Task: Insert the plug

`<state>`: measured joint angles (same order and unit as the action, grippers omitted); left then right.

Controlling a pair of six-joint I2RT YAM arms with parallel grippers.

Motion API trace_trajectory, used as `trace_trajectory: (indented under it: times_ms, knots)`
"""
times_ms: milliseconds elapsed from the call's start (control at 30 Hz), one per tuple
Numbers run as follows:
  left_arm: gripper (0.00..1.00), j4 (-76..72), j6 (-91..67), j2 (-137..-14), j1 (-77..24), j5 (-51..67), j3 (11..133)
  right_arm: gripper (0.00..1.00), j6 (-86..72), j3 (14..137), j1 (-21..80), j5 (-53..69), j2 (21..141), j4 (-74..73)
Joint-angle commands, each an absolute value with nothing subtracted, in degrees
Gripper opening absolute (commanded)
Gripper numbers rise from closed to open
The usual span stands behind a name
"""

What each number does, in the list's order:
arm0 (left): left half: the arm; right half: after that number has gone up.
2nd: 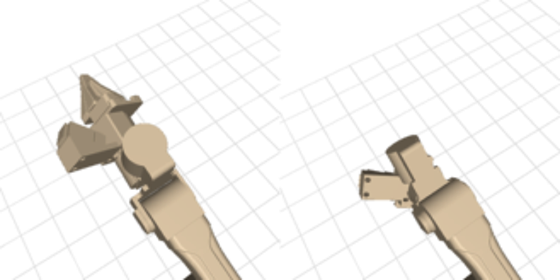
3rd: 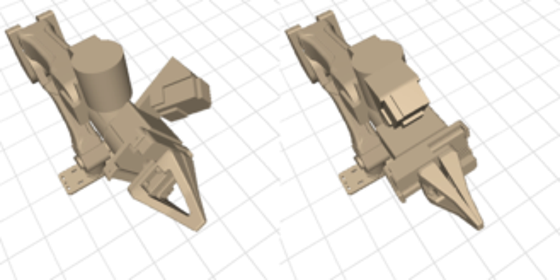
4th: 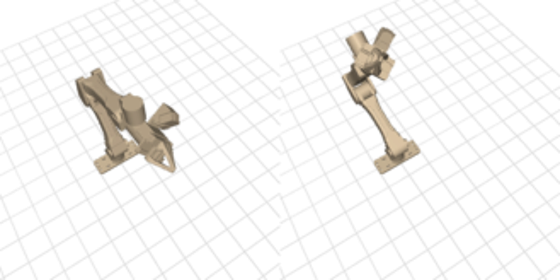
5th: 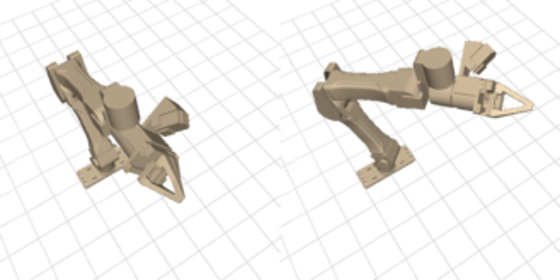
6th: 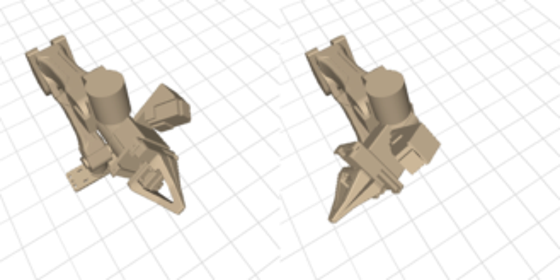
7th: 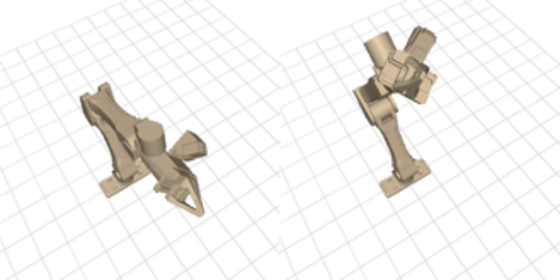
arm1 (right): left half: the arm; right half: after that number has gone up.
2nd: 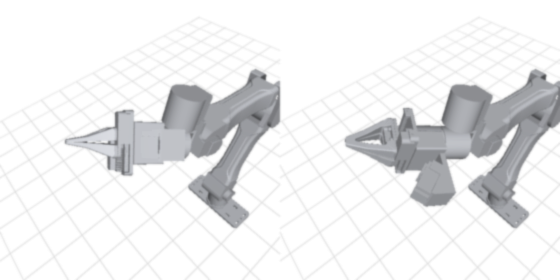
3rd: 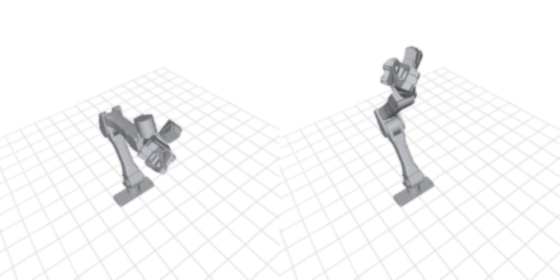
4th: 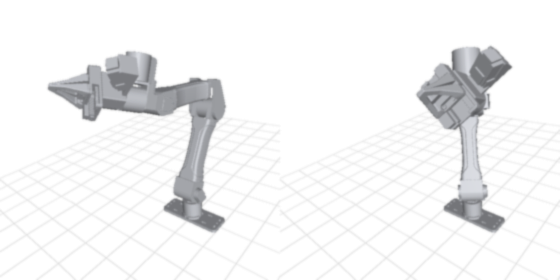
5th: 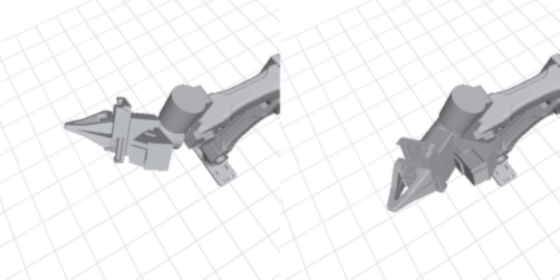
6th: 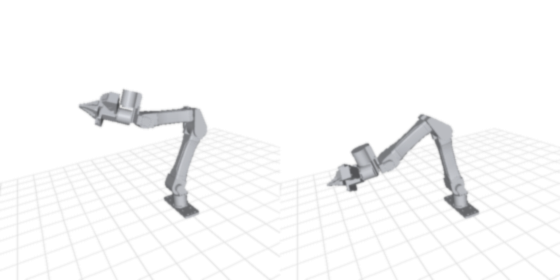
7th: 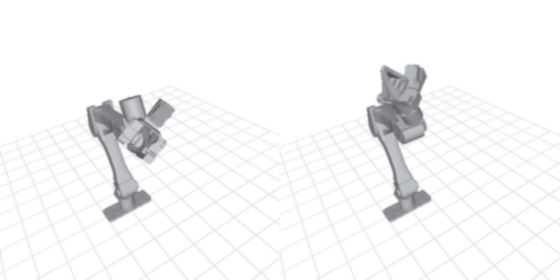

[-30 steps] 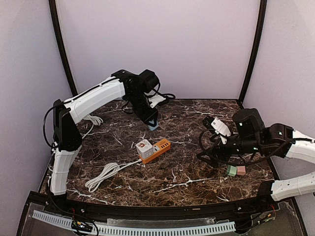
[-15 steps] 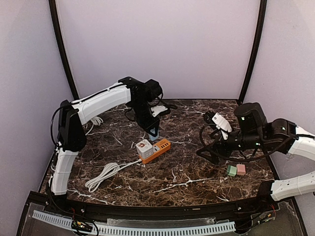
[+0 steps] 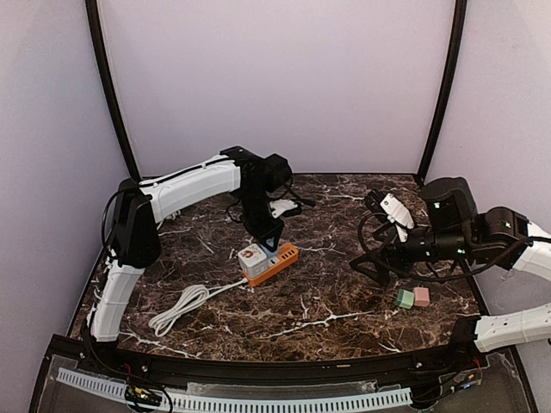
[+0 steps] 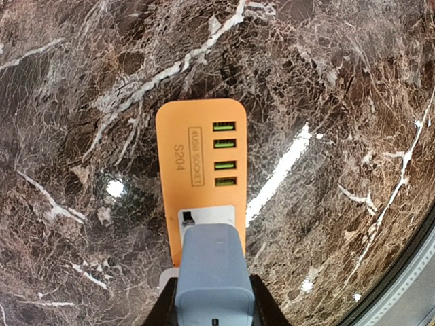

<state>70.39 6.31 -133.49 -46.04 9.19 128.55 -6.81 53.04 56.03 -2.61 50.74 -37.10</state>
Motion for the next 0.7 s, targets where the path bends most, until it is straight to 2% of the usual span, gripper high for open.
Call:
trace_trajectory:
  times_ms: [0, 667]
  knots:
    - [0.01, 72.5, 5.8, -133.4, -46.3, 7.3, 128.2, 0.99, -7.8, 54.3, 56.4, -3.0, 49.8, -36.8]
    - [0.01, 72.1, 5.9, -135.0, -46.4, 6.8, 130.0, 0.99, -7.1, 53.9, 56.4, -2.9, 50.0, -36.6]
